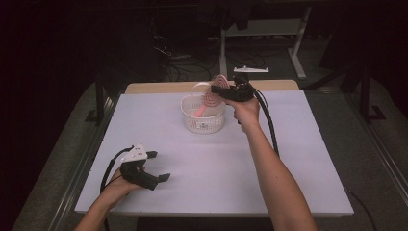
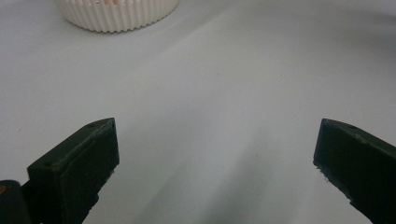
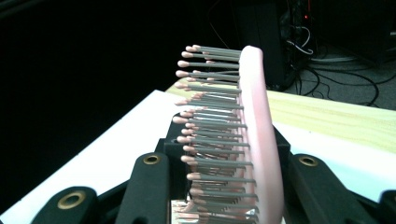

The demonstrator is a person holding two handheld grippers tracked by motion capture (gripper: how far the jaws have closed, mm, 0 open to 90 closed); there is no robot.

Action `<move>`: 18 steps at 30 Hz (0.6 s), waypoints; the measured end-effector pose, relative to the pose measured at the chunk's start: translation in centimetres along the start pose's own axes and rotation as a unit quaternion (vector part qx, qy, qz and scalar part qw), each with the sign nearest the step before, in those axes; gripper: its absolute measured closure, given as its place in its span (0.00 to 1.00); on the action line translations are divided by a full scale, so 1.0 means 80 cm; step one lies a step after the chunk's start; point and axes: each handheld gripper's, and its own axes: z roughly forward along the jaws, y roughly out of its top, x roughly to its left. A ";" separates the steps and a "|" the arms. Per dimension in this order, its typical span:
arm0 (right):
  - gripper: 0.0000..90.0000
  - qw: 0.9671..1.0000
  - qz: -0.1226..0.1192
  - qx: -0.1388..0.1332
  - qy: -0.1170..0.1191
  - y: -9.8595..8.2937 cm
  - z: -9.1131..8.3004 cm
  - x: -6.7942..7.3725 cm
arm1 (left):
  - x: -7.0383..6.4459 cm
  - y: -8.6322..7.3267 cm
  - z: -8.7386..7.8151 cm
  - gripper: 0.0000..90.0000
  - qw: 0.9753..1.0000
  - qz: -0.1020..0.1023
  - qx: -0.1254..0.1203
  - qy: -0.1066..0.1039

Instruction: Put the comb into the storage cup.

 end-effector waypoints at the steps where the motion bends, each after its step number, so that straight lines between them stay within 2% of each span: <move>1: 0.70 1.000 0.001 0.002 0.000 -0.002 0.001 -0.001 | 0.000 0.000 0.000 0.00 1.000 0.001 0.001 0.000; 4: 0.70 1.000 -0.003 0.012 -0.004 -0.006 0.006 -0.002 | -0.001 0.001 0.001 0.00 1.000 0.003 0.001 -0.001; 11: 0.70 1.000 0.008 0.013 0.001 -0.011 0.008 -0.009 | 0.000 0.000 0.002 0.00 1.000 0.003 0.002 -0.002; 15: 0.69 1.000 0.024 0.015 0.001 -0.012 0.008 -0.018 | -0.001 0.000 0.002 0.00 1.000 0.001 0.001 -0.002; 18: 0.66 0.999 0.022 0.022 -0.009 -0.013 0.008 -0.024 | 0.000 0.000 0.002 0.00 1.000 0.002 0.001 -0.002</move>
